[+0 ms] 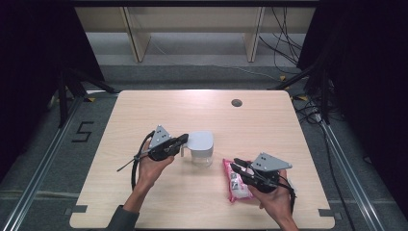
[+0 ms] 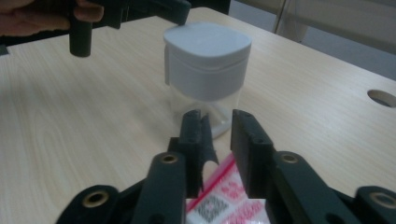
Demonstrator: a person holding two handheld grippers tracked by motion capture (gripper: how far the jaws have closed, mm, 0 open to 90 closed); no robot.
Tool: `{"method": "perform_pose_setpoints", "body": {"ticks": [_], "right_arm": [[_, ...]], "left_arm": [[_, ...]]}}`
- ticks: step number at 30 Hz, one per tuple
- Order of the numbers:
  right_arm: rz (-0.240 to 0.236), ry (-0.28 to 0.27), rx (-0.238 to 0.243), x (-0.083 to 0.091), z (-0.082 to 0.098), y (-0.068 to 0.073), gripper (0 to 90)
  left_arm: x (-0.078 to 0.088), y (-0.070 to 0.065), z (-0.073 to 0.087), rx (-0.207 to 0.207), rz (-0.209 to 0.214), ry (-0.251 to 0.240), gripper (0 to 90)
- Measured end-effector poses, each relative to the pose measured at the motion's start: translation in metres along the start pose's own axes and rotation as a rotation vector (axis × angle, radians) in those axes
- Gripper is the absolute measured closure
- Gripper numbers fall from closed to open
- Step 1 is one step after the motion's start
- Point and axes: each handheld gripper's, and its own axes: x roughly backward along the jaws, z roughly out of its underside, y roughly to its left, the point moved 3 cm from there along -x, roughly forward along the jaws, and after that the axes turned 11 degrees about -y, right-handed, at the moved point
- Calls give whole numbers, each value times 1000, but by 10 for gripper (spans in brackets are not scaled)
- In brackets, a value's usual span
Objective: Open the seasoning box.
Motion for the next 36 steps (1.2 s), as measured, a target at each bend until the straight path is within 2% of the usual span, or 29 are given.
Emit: {"method": "perform_pose_setpoints", "body": {"ticks": [1, 2, 5, 6, 9, 11, 15, 16, 17, 19, 20, 21, 24, 25, 26, 28, 29, 30, 32, 33, 34, 36], "right_arm": [[-9, -2, 22, -3, -2, -2, 795], [-14, 5, 15, -8, -4, -1, 810], [-10, 1, 38, -19, -9, -3, 860], [-3, 12, 25, -26, -10, -5, 878], [0, 31, 25, -36, -10, -8, 892], [1, 31, 21, -39, -10, -10, 894], [1, 32, 33, -52, -10, -14, 900], [-8, 58, 18, -56, -9, -14, 900], [-8, 58, 18, -56, -9, -14, 900], [-10, 69, 33, -63, -6, -14, 900], [-17, 86, 23, -65, -5, -14, 900], [-12, 74, 41, -68, -5, -15, 900], [-8, 79, 39, -72, -6, -17, 900], [-15, 92, 23, -73, -5, -16, 900], [-16, 83, 47, -74, -6, -17, 900], [-17, 90, 21, -75, -6, -16, 900], [-28, 95, 35, -76, -7, -16, 900], [-19, 89, 35, -77, -7, -16, 900], [-21, 84, 44, -79, -9, -16, 900], [-40, 83, 40, -80, -9, -15, 900], [-40, 83, 40, -80, -9, -15, 900], [-31, 93, 21, -81, -9, -13, 900]], "left_arm": [[0, 0, 0, 1, 1, -2, 892], [0, 0, 0, 2, 2, -5, 892], [0, 0, 0, -15, -1, -1, 892], [0, 0, 0, -16, -3, 0, 892], [1, 1, 0, -19, -5, 0, 891], [1, 1, 0, -1, -9, -5, 892], [1, 0, 1, 1, -10, -5, 891], [1, 0, 1, 1, -9, -5, 892], [1, 0, 1, 1, -9, -5, 892], [1, 1, 1, 3, -11, -6, 892], [2, 1, 1, 0, -13, -3, 892], [2, 1, 1, -2, -13, -1, 892], [2, 2, 1, -15, -6, -2, 892], [2, 3, 1, -14, -6, -3, 892], [2, 3, 1, -14, -7, -3, 891], [2, 3, 1, -13, -7, -1, 892], [2, 3, 1, -14, -7, -1, 891], [2, 2, 1, 0, -11, -2, 892], [2, 3, 1, -3, -8, -2, 891], [2, 2, 1, -2, -10, -1, 891], [2, 3, 1, -18, -6, 0, 891], [2, 3, 1, -17, -6, 1, 891]]}}
